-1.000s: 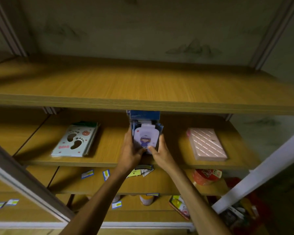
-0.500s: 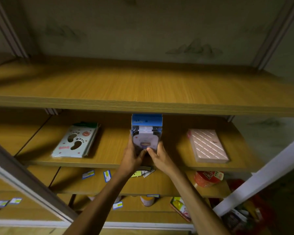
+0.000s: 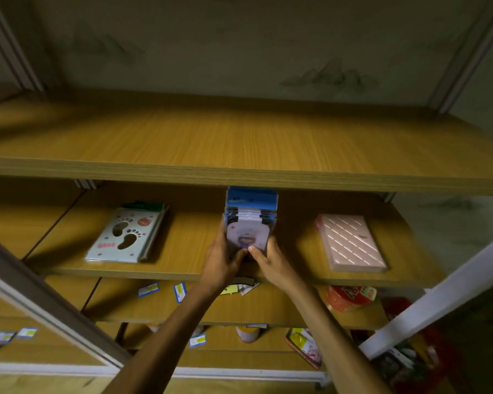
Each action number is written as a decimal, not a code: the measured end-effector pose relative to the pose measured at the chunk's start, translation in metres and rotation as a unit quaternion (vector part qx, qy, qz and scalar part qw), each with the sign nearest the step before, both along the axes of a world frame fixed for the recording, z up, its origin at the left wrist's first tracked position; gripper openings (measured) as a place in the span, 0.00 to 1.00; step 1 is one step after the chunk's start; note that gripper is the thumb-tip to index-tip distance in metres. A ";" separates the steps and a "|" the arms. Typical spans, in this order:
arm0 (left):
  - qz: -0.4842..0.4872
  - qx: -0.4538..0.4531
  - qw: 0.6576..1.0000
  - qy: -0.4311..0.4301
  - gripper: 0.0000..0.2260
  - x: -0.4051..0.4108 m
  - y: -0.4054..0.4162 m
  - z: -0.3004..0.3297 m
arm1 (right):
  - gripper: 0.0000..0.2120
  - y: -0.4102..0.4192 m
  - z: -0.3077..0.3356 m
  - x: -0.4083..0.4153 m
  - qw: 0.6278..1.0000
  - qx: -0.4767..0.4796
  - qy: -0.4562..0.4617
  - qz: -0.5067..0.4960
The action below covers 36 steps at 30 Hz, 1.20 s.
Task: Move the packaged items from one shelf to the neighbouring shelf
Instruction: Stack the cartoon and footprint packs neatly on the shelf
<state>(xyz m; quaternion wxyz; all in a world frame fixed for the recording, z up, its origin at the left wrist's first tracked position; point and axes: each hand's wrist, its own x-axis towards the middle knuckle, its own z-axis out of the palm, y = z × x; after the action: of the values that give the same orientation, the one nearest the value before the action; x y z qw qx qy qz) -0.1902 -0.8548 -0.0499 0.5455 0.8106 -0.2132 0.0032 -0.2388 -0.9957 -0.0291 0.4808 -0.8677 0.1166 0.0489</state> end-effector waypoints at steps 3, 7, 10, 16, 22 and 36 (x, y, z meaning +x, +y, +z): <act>-0.012 -0.001 1.000 -0.011 0.27 0.002 0.004 -0.002 | 0.18 -0.001 -0.003 0.002 1.000 0.008 -0.003 -0.007; -0.028 0.003 0.999 -0.030 0.23 0.005 0.008 0.003 | 0.23 -0.001 -0.003 0.001 0.999 0.029 -0.012 -0.018; -0.031 -0.012 0.999 -0.022 0.24 0.006 0.010 0.005 | 0.32 -0.002 0.001 -0.002 0.999 0.046 -0.014 -0.026; -0.023 0.000 0.998 0.059 0.33 0.010 0.016 0.000 | 0.42 -0.007 0.004 0.000 0.997 0.054 -0.002 -0.053; 0.000 0.123 0.989 0.087 0.14 0.021 0.012 0.019 | 0.37 0.000 0.003 0.012 0.996 0.034 0.020 -0.076; 0.019 0.140 0.984 0.113 0.13 0.027 0.007 0.027 | 0.35 0.000 -0.005 0.026 0.993 -0.080 0.036 -0.078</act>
<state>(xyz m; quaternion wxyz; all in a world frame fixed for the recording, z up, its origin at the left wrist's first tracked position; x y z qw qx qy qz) -0.1635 -0.8478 -0.0233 0.4471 0.8779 -0.1337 -0.1077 -0.2124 -0.9958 -0.0340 0.4075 -0.8892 0.2053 0.0331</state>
